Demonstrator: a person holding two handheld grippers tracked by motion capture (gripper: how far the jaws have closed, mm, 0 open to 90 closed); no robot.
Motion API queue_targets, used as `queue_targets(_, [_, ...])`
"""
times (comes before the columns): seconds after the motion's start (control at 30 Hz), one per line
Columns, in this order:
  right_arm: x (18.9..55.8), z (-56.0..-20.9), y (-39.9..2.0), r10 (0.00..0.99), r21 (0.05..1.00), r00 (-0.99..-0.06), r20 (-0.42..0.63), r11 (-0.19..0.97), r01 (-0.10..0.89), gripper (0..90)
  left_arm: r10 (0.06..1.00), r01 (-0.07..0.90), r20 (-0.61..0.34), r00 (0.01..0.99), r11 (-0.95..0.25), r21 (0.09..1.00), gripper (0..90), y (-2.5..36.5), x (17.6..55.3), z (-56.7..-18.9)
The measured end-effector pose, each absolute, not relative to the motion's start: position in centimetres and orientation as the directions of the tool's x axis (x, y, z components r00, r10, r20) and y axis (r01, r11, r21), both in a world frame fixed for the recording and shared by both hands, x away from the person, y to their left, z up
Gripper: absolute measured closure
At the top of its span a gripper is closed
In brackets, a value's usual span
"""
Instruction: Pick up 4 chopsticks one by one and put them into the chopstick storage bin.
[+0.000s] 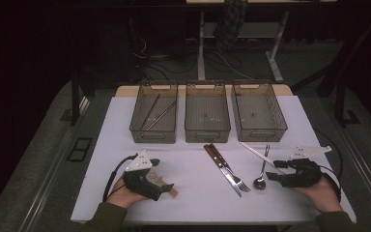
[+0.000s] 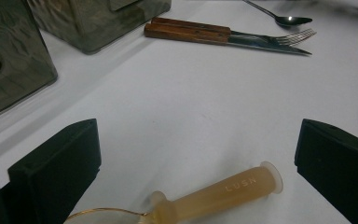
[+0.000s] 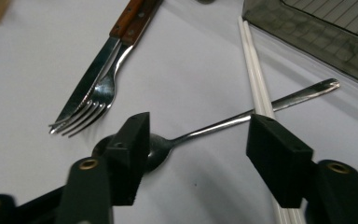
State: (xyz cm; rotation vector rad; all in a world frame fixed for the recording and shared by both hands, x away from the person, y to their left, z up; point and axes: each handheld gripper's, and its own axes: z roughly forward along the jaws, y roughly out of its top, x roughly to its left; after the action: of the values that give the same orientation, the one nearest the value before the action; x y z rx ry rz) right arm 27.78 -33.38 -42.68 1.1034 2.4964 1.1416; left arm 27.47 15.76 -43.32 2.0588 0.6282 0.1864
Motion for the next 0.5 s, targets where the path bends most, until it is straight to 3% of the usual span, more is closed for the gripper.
queue_targets(0.5, [29.3, -42.3, -36.0, 0.736, 0.690, -0.667, 0.113, 0.425, 0.585, 66.0, 0.502, 0.361, -0.119, 0.857, -0.418, 0.833, 0.0, 15.7, 27.5, -43.3])
